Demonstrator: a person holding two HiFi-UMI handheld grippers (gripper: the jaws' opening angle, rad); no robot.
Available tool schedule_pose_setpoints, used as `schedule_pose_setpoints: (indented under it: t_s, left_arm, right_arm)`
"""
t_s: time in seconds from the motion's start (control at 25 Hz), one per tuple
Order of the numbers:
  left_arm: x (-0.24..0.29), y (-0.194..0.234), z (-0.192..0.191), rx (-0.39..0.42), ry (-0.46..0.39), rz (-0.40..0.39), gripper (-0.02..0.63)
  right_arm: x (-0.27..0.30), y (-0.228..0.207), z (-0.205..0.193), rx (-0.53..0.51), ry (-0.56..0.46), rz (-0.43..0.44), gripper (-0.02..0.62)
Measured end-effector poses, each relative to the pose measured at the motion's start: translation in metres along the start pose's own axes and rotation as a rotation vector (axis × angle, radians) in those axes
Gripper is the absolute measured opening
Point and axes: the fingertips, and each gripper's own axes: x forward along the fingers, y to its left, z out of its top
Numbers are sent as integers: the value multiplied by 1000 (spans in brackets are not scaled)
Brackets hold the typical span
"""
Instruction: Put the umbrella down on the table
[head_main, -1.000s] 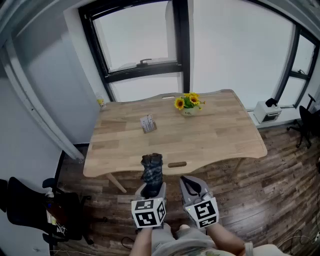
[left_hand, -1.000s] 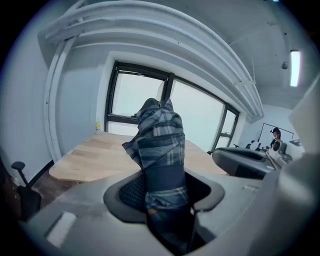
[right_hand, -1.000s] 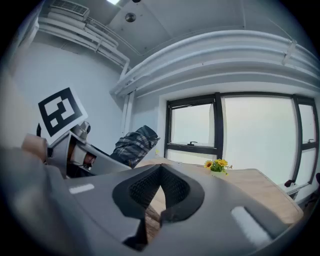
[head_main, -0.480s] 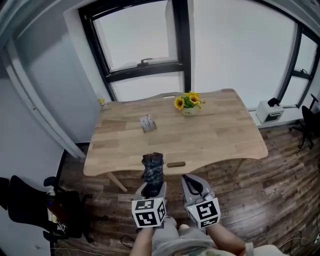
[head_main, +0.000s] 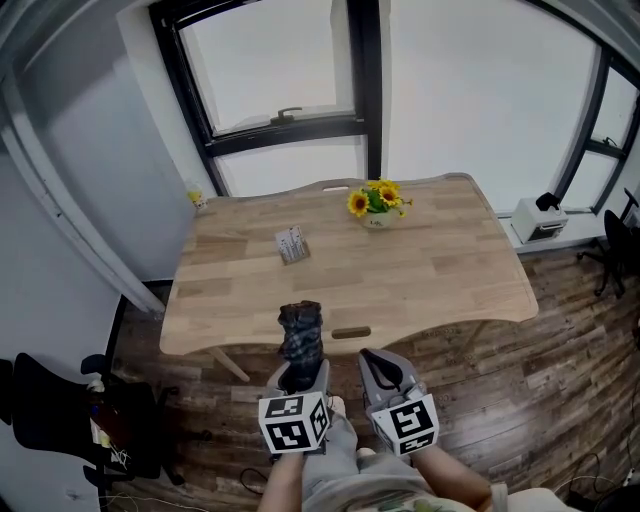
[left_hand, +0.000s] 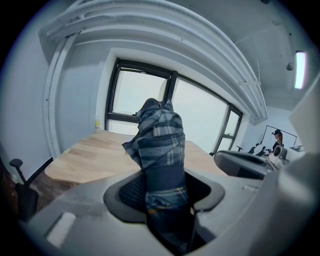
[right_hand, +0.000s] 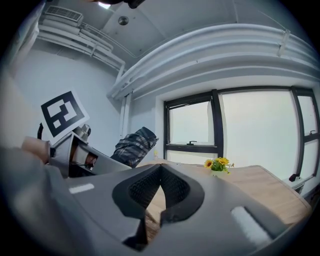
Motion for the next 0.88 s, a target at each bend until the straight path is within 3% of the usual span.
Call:
schedule_pose_setpoints:
  t_s: [0.88]
  left_arm:
    - [100,67,94,5,0,-58,215]
  right_arm:
    - [141,-46,19,-3,19,-37,2]
